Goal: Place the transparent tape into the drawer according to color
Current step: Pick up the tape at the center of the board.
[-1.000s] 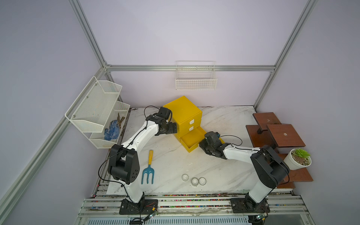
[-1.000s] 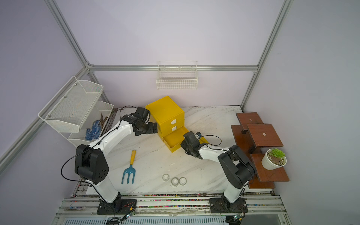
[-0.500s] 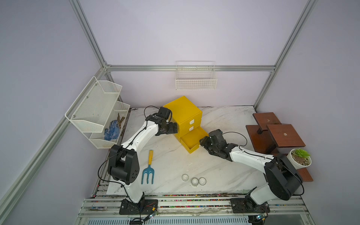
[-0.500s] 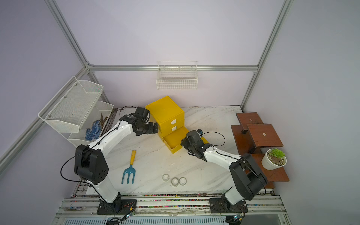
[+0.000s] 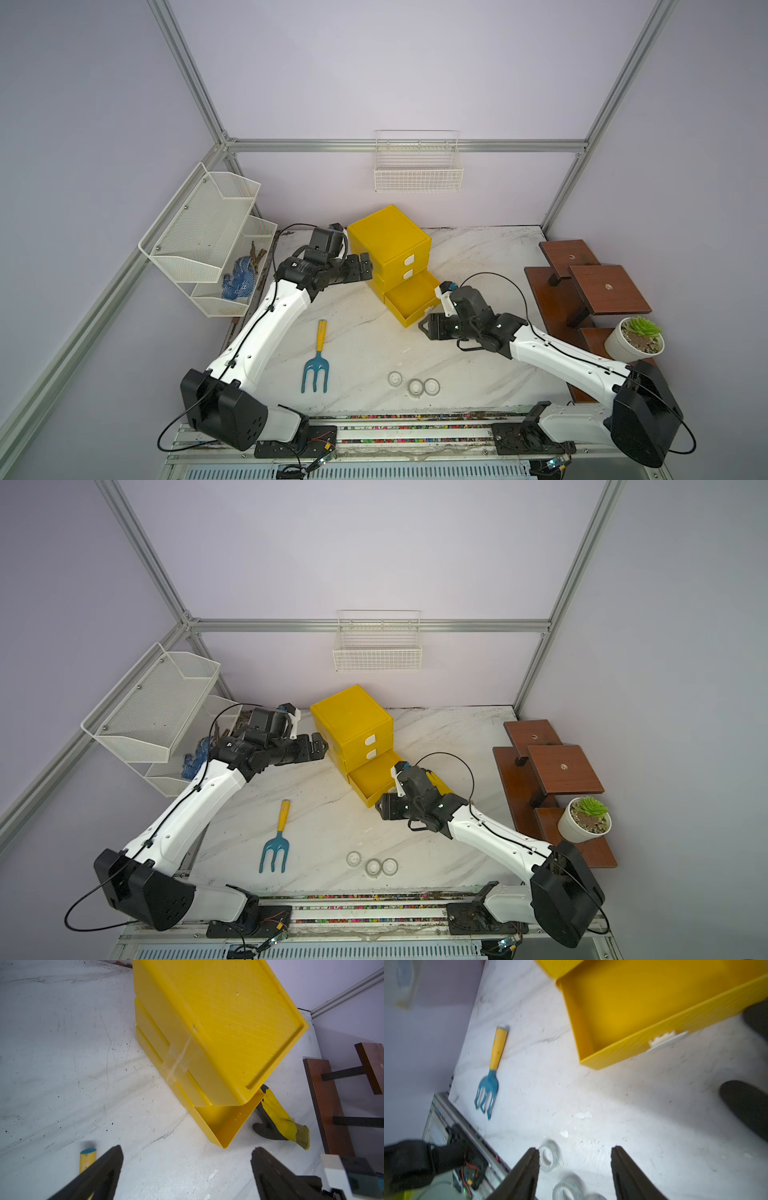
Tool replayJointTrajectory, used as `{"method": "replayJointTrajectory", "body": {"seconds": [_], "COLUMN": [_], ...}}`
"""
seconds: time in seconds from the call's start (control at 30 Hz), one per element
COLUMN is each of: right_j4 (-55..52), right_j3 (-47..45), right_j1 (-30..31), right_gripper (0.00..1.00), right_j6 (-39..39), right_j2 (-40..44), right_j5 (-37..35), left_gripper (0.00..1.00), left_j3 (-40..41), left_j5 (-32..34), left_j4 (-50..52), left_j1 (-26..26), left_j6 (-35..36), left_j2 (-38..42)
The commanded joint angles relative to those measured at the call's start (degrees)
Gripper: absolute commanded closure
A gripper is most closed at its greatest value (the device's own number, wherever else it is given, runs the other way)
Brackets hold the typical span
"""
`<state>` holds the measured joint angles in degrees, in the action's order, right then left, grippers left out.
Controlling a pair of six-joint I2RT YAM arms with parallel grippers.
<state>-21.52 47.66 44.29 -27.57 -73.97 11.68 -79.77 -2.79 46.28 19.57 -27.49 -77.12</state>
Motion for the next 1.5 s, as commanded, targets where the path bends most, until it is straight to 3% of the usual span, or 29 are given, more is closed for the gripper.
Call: {"method": "replayJointTrajectory", "body": {"seconds": [0.0, 0.3, 0.6, 1.13, 1.47], "right_j4": [-6.3, -10.5, -17.8, -27.4, -29.8], "right_j3": [0.3, 9.6, 21.0, 31.0, 32.7], "right_j1": [4.5, 14.7, 18.6, 21.0, 21.7], "right_gripper": [0.39, 0.38, 0.36, 0.36, 0.45], "right_j6": [7.8, 13.2, 18.7, 22.9, 22.5], "right_j2": [0.2, -13.8, -27.6, -38.4, -41.4], "right_j5": [1.8, -3.9, -6.1, -9.3, -13.2], "left_gripper": [0.00, 0.00, 0.00, 0.00, 0.00], "left_j3": [1.6, 0.9, -0.7, -1.4, -2.3], "left_j5": [0.2, 3.7, 5.6, 6.0, 6.2], "left_j4": [-0.5, 1.2, 3.6, 4.2, 4.5], "left_j1": [0.1, 0.1, 0.0, 0.1, 0.1], "left_j6": [0.0, 1.0, 1.2, 1.5, 2.0], "left_j2": [3.8, 8.9, 10.3, 9.7, 9.2]}}
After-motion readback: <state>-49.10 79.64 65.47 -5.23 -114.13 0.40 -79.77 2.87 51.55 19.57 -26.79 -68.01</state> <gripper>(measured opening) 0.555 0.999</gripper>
